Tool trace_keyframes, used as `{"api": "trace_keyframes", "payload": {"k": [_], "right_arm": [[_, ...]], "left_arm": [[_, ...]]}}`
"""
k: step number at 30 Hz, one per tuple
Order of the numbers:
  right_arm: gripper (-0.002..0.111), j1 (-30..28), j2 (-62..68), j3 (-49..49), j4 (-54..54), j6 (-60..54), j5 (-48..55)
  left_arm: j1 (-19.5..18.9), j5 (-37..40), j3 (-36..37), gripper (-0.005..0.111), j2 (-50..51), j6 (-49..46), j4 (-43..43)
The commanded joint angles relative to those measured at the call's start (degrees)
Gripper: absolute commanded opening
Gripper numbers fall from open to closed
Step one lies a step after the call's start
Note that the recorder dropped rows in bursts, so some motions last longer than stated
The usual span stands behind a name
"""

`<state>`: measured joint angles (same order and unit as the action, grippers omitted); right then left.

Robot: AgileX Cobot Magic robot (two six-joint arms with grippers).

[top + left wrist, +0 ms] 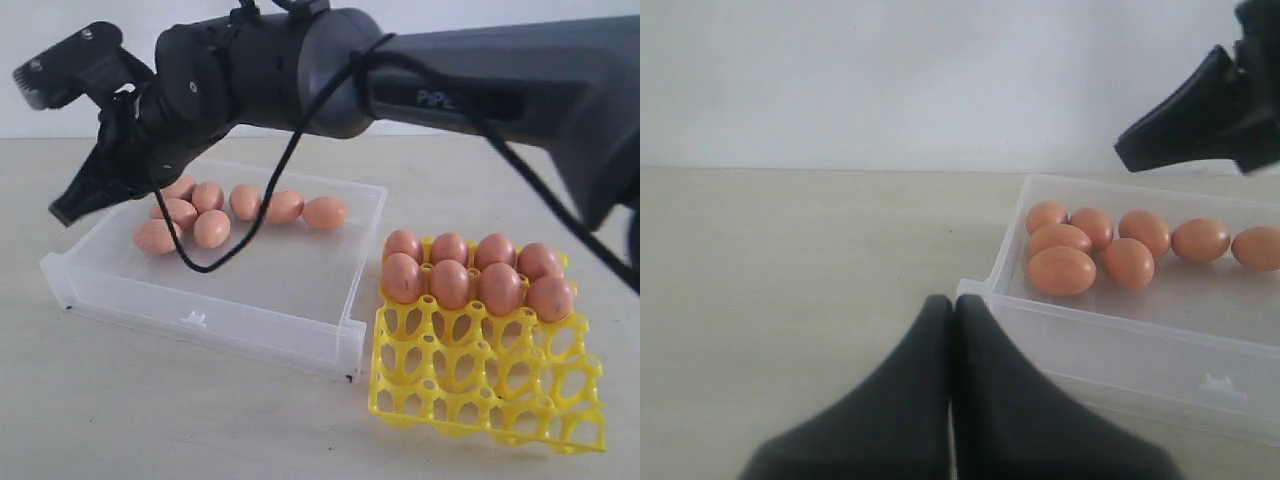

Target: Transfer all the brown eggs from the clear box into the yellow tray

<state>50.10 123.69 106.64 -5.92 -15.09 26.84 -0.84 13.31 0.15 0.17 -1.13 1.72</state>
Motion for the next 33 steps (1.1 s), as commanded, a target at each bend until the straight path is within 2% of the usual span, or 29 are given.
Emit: {"api": "trace_keyframes", "payload": {"k": [1,5,9,12,14,18,19,26,33], "right_arm": [[0.018,-3.8,8.9,13.2,-0.4,13.6,8.8],[0.033,-4.6,16.3,26.6,0.3,14.6,19.3],[0.034,-5.5,22.7,37.2,4.3,25.7,30.6],[0.035,-6.3,25.8,40.0,3.9,30.3,36.3],[0.042,-6.6,26.4,40.1,3.3,30.7,37.8],[0.069,-6.8,26.6,40.1,3.6,33.6,37.4],[0.072,-6.8,26.6,40.1,3.6,34.2,36.6],[0.068,-7.6,26.7,40.0,3.9,42.0,30.3],[0.068,-9.3,27.0,40.0,3.9,44.9,30.4]], "left_arm": [[0.2,0.0,-0.1,-0.004,-0.2,0.0,0.3],[0.2,0.0,-0.1,-0.004,-0.2,0.0,0.3],[0.2,0.0,-0.1,-0.004,-0.2,0.0,0.3],[0.2,0.0,-0.1,-0.004,-0.2,0.0,0.3],[0.2,0.0,-0.1,-0.004,-0.2,0.0,0.3],[0.2,0.0,-0.1,-0.004,-0.2,0.0,0.3],[0.2,0.0,-0.1,-0.004,-0.2,0.0,0.3],[0.2,0.0,-0.1,-0.004,-0.2,0.0,0.3],[0.2,0.0,-0.1,-0.004,-0.2,0.0,0.3]]}}
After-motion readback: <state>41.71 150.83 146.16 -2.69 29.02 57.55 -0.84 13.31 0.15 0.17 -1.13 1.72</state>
